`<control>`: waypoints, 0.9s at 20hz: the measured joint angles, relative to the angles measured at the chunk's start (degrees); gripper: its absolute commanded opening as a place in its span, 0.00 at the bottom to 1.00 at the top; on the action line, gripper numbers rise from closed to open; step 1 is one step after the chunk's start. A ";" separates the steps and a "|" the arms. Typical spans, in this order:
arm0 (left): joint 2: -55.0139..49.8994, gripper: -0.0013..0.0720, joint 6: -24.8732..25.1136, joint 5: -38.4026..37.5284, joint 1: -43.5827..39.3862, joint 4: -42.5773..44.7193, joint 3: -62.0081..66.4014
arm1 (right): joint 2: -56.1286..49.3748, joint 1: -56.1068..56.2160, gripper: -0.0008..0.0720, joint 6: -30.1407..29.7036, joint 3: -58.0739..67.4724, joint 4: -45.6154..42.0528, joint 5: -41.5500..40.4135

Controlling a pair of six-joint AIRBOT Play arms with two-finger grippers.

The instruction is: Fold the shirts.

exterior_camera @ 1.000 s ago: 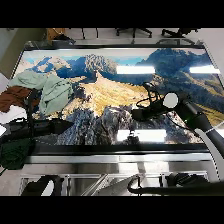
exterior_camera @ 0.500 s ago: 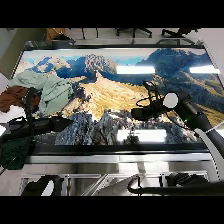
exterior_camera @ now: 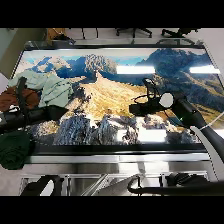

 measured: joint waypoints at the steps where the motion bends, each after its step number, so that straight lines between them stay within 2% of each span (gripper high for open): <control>1: -2.32 0.87 -0.02 0.61 1.25 2.16 2.78 | -0.74 -0.09 0.04 -0.35 0.00 0.00 -0.85; 2: -5.09 0.87 0.00 1.42 2.69 4.74 5.90 | -1.53 -0.17 0.04 -0.76 0.00 -0.17 -1.51; 3: -7.87 0.97 0.15 2.64 3.96 7.37 8.72 | -2.38 -0.26 0.05 -0.96 0.00 -0.17 -2.08; 4: -11.21 0.97 0.68 4.37 5.25 10.27 11.69 | -3.21 -0.33 0.11 -1.33 0.00 -0.17 -2.45; 5: -14.49 0.97 1.38 5.92 6.23 12.79 14.29 | -4.11 -0.35 0.42 -1.38 0.00 -0.15 -2.84; 6: -18.27 0.97 2.38 7.80 7.10 15.19 16.98 | -4.90 -0.37 0.66 -1.57 0.00 -0.20 -3.32; 10: -34.77 0.97 4.79 12.35 8.81 21.42 26.47 | -7.15 -0.42 0.68 -2.01 0.00 -0.81 -5.44; 13: -45.59 0.97 5.57 13.64 9.16 23.45 31.54 | -7.72 -0.42 0.68 -2.21 0.00 -0.90 -6.38; 15: -56.37 0.97 5.97 12.72 9.07 24.33 36.54 | -7.96 -0.42 0.68 -2.21 0.00 -1.05 -6.86; 16: -59.98 0.04 5.95 9.62 9.07 24.46 38.93 | -8.00 -0.42 0.68 -2.21 0.00 -1.05 -6.99; 18: -62.23 0.04 5.07 -2.10 8.33 21.46 46.97 | -7.48 -0.46 0.25 -2.21 0.13 -1.05 -6.93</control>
